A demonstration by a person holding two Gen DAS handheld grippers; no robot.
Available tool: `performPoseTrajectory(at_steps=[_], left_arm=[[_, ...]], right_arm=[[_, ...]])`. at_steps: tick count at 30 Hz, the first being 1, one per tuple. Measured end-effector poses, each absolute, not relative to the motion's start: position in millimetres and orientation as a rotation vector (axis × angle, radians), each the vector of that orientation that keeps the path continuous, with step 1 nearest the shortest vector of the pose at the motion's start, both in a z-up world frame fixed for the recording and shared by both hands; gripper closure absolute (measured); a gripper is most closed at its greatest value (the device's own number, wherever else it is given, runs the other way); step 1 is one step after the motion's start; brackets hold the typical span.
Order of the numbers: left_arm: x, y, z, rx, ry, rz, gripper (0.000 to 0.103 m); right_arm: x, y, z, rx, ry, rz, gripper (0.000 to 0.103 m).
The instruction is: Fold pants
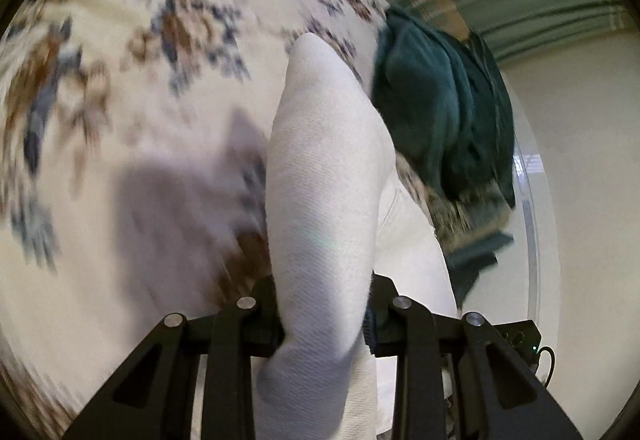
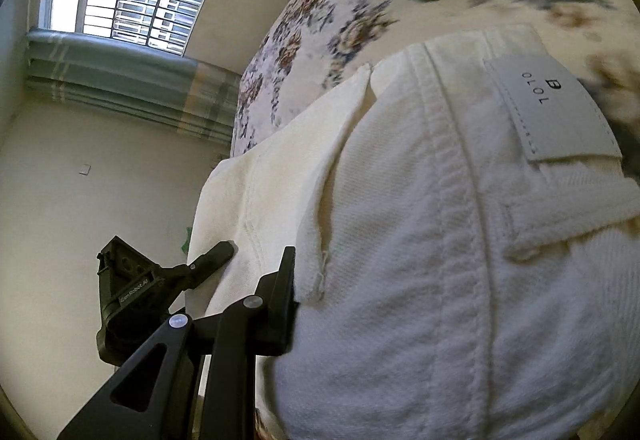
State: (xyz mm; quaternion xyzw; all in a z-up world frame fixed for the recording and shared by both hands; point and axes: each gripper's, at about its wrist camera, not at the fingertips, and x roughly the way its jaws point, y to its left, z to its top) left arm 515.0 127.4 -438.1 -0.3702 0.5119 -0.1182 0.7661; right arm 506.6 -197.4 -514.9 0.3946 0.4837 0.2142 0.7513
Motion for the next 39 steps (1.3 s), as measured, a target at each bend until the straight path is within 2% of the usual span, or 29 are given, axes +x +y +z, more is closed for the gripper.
performPoseTrajectory(at_steps=[8, 11, 12, 13, 16, 19, 23, 25, 27, 29, 30, 31, 35, 37, 39], left_arm=[[644, 236, -524, -0.799, 1.132, -0.222, 0.076], [666, 254, -572, -0.765, 1.228, -0.172, 0.070], [669, 258, -585, -0.742, 1.266, -0.158, 0.059], [667, 260, -592, -0.726, 1.278, -0.168, 0.057], [649, 256, -584, -0.636, 1.251, -0.193, 0.054], [631, 261, -579, -0.634, 1.260, -0.164, 0.052], [618, 265, -572, -0.617, 1.270, -0.112, 0.051], [615, 262, -560, -0.564, 1.284, -0.059, 0.051], [614, 253, -546, -0.477, 1.298, -0.003, 0.050], [609, 240, -525, -0.339, 1.304, 0.077, 0.040], [606, 234, -514, -0.283, 1.293, 0.104, 0.029], [602, 227, -502, -0.234, 1.275, 0.121, 0.023], [581, 207, -456, -0.177, 1.232, 0.138, 0.018], [568, 199, -432, -0.176, 1.213, 0.125, 0.011], [557, 187, -406, -0.164, 1.188, 0.121, 0.010]], right_arm=[[644, -87, -595, 0.827, 1.126, 0.460, 0.080], [663, -71, -637, 0.793, 1.285, 0.405, 0.067], [661, -69, -644, 0.767, 1.314, 0.389, 0.056], [657, -69, -646, 0.742, 1.324, 0.381, 0.045], [636, -82, -647, 0.673, 1.341, 0.329, 0.033], [622, -96, -644, 0.626, 1.364, 0.242, 0.026], [620, -95, -625, 0.496, 1.386, 0.148, 0.017], [623, -86, -606, 0.368, 1.371, 0.099, 0.006], [623, -79, -586, 0.266, 1.354, 0.047, 0.000], [620, -70, -560, 0.184, 1.320, -0.009, 0.000], [618, -68, -548, 0.132, 1.306, -0.045, 0.000], [614, -65, -534, 0.086, 1.284, -0.068, 0.000], [598, -67, -476, 0.023, 1.223, -0.100, 0.000], [583, -70, -446, 0.017, 1.202, -0.103, 0.000], [564, -75, -413, 0.023, 1.176, -0.091, 0.000]])
